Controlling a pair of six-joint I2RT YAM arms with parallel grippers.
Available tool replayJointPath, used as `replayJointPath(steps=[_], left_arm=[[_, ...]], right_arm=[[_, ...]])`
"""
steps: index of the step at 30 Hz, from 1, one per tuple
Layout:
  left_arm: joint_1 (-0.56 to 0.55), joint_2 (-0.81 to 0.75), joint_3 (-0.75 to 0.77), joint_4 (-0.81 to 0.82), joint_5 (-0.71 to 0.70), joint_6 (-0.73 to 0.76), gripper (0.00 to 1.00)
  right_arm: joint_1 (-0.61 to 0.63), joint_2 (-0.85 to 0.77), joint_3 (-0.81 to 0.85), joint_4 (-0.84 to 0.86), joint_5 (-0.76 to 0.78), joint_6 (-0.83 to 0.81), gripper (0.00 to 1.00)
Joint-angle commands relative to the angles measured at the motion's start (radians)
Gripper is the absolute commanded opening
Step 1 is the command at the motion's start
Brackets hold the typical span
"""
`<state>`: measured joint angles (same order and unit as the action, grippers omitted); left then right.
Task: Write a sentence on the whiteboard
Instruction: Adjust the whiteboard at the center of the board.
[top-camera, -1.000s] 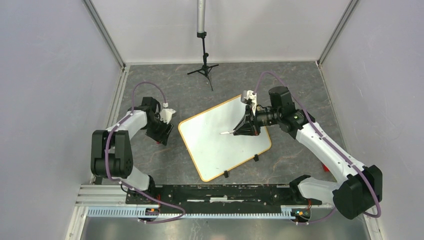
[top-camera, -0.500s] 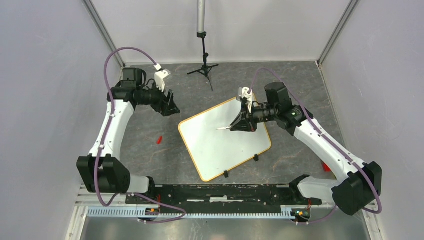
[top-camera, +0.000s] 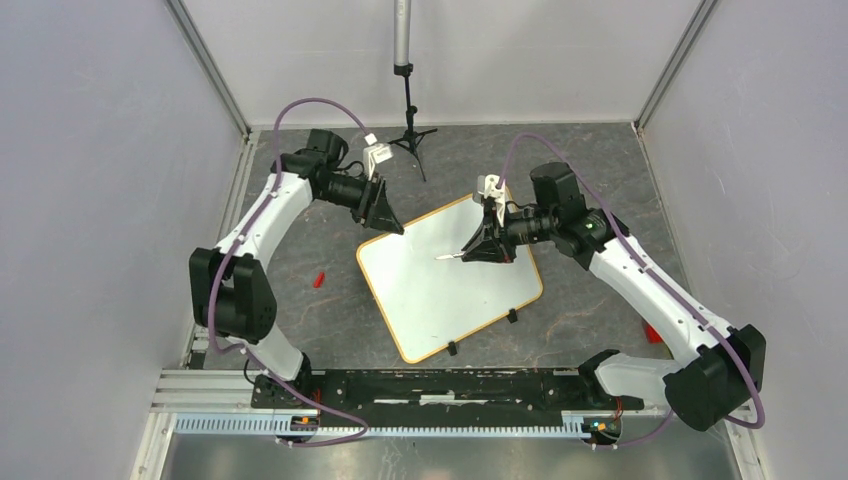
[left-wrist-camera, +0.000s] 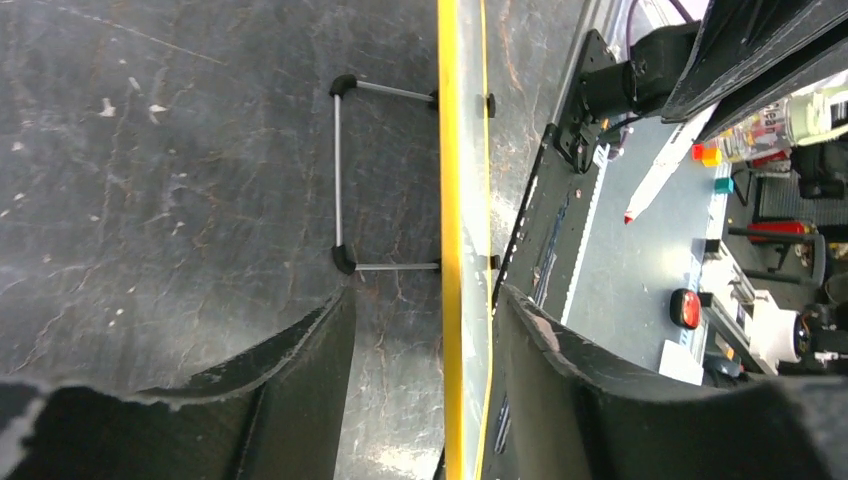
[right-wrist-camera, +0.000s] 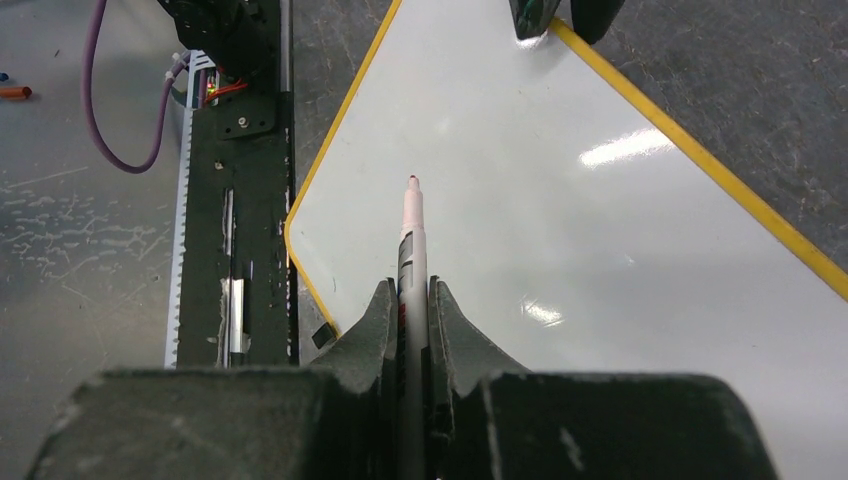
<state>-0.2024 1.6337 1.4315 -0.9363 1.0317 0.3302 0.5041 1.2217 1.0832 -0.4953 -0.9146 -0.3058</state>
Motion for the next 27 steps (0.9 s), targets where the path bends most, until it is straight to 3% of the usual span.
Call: replayJointPath(steps=[1,7,13,27], left_arm=[[-0.053,0.024,0.034,0.007,0.018,-0.038,0.56],[-0.126,0.063,0.038,0.008,-0.020,-0.005,0.33],[-0.183,0.096,0.059,0.007,-0.038,0.009,0.19],[-0.308,0.195,0.157,0.008,-0.120,-0.032,0.09]], right_arm=[[0.001,-0.027,0.060,-0.008,-0.007,-0.024,0.00],[0.002,-0.031,0.044,0.005,-0.014,-0.012,0.00],[0.004,-0.035,0.034,0.002,-0.023,-0.010,0.00],[0.010,-0.049,0.003,0.011,-0.035,0.004,0.00]])
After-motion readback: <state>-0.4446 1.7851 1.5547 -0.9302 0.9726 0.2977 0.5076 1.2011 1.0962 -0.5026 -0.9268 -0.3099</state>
